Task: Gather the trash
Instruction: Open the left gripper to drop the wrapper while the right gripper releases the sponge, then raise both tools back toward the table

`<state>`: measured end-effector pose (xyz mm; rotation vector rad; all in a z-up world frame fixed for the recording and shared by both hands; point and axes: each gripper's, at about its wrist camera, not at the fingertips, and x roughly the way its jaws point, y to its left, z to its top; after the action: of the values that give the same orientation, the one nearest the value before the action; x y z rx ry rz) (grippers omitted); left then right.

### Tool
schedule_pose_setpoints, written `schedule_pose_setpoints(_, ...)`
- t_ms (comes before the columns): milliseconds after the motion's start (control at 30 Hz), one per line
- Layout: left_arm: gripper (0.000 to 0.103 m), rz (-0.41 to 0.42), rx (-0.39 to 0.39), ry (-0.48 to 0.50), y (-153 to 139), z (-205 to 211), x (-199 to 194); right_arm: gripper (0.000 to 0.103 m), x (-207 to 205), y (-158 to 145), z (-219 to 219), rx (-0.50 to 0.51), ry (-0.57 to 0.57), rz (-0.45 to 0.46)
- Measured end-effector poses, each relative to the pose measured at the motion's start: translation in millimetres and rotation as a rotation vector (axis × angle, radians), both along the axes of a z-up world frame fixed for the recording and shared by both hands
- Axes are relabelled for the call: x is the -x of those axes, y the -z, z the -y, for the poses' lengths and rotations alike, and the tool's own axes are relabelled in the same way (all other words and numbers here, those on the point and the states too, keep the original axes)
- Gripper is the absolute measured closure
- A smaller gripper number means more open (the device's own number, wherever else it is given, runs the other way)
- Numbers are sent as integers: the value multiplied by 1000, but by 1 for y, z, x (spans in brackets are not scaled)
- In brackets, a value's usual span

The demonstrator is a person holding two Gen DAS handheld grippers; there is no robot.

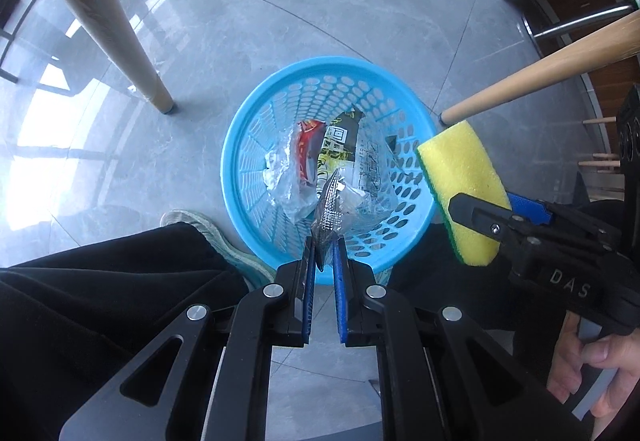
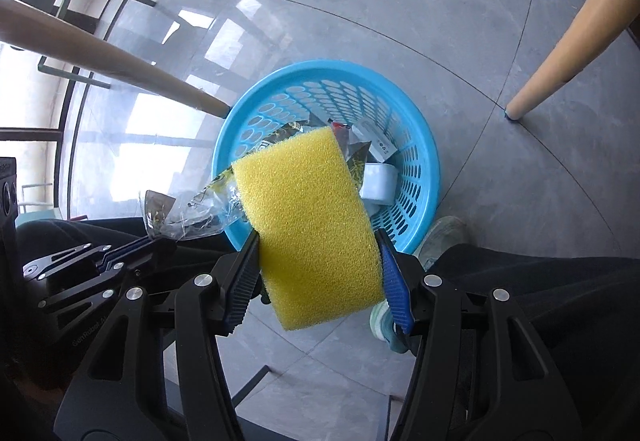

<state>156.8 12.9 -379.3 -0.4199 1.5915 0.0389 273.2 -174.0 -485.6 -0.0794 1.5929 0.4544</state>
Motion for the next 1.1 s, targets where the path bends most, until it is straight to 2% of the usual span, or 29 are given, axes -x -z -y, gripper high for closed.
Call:
schedule_pose_setpoints(200, 94, 0, 12, -1, 4, -2, -2, 47, -8, 9, 7, -17, 41, -17)
schedule_pose_setpoints(233, 87, 25, 5, -2, 0, -2, -3, 44, -9, 10, 8, -18, 51, -17)
schedule_pose_setpoints(267, 73, 54, -14, -1, -5, -2, -5, 37, -10, 11, 10, -17, 59, -18)
schedule_pose_setpoints(333, 55, 83, -37, 2, -8, -1, -5, 32, -10, 11, 10, -12, 65, -17)
schedule_pose_setpoints(467, 56, 32, -49, -20, 0, -6, -2, 27, -6, 14, 7, 12, 38, -37)
schedule_pose_setpoints(633, 56, 48, -63, -44, -7, -11, 0, 27, -3, 7, 8, 21, 30, -20)
schedule_pose_setpoints(767, 56, 53, -82, -45, -12, -10, 4, 27, 2, -8, 8, 70, 13, 53)
schedule_pose_setpoints(933, 56, 85, -90, -25, -30, -5, 13, 27, 12, -31, 5, 82, -23, 118)
schedule_pose_setpoints(1033, 48, 105, -110, -26, -44, -3, 21, 26, 21, -46, 4, 73, -32, 146)
schedule_pose_setpoints(1100, 48, 111, -134, -12, -51, 1, 26, 24, 27, -56, 3, 60, -40, 160)
